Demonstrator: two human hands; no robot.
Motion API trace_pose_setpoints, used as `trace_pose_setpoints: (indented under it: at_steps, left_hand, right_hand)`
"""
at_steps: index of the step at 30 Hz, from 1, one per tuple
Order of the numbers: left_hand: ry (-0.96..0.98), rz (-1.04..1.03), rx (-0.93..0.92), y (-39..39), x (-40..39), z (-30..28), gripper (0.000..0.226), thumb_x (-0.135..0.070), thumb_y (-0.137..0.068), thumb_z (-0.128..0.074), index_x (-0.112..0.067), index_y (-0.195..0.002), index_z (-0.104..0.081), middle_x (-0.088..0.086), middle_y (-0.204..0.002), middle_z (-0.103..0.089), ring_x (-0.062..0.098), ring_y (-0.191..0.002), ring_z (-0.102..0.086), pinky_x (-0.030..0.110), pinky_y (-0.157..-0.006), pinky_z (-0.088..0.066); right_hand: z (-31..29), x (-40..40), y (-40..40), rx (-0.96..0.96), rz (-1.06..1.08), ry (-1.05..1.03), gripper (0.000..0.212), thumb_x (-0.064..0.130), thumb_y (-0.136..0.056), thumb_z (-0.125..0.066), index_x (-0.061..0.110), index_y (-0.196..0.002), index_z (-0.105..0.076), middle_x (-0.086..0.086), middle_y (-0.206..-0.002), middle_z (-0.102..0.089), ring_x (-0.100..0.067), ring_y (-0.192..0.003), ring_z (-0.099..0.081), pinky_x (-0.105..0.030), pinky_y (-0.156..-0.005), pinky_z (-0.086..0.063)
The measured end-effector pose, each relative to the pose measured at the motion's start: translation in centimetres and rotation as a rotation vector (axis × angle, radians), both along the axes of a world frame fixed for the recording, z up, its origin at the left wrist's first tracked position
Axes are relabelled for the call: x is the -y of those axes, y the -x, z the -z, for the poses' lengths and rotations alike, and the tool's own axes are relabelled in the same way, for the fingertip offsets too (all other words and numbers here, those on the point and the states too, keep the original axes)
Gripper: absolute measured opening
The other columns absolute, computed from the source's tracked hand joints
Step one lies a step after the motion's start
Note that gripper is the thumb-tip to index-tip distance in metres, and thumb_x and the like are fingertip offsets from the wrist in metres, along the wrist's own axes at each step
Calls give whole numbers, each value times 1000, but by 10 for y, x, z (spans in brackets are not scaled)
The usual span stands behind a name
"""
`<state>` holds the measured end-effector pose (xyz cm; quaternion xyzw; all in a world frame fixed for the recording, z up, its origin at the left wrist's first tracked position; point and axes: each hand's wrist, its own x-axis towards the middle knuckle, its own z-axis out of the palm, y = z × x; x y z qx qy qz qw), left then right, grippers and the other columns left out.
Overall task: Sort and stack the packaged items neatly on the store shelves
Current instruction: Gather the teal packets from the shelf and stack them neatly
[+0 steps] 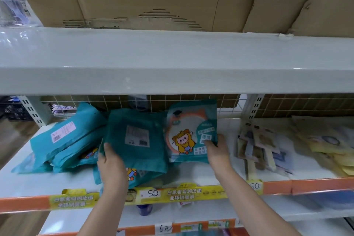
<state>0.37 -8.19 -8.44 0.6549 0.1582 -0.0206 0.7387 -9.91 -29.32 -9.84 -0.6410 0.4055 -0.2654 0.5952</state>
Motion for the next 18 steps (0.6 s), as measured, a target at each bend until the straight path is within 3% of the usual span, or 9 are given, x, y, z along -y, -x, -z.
trace_pose_setpoints:
  at_steps: [3,5,8,11,15,18]
  left_hand:
    - [75,-4,-78,1,-3,14,53,-42,-94,-53,-15,-137,-43,6,-134,-54,29,-121,-53,48,-106,-40]
    - [87,1,-58,5,-1,16,46,-24,-89,-64,-16,-132,-50,4,-125,-60,26,-113,-58,43,-100,-45]
    - [71,-25,39,16,6,13,43,-9,-88,-63,-17,-129,-54,1,-117,-61,20,-104,-59,34,-92,-46]
    - [38,-79,119,27,17,8,38,-14,-84,-65,-24,-120,-59,-1,-112,-63,24,-106,-61,41,-94,-49]
    - [126,-88,173,57,44,-2,35,-12,-86,-63,-18,-120,-59,1,-111,-62,18,-99,-59,32,-88,-47]
    - [193,-83,192,90,75,-7,32,-11,-87,-60,-22,-117,-57,-1,-114,-63,14,-99,-60,32,-88,-49]
  right_hand:
    - [4,-2,14,37,-30,11,23,12,-94,-53,16,-116,-47,-9,-107,-64,-20,-88,-67,-32,-65,-56]
    - [5,-3,23,59,-60,-10,22,15,-95,-53,22,-116,-47,-6,-110,-63,-22,-93,-67,-37,-71,-59]
    - [2,1,37,96,-73,-17,19,13,-97,-51,23,-112,-47,-4,-109,-63,-17,-93,-66,-27,-69,-57]
    - [-3,14,57,140,-61,-18,22,12,-97,-49,18,-118,-48,-3,-108,-64,-8,-87,-65,-14,-57,-51]
    - [-7,39,97,166,-46,-30,25,11,-97,-50,22,-119,-49,3,-105,-65,-2,-83,-67,-14,-58,-51]
    - [-6,63,137,159,-31,-33,20,12,-97,-51,26,-111,-52,0,-109,-65,-16,-95,-66,-19,-67,-53]
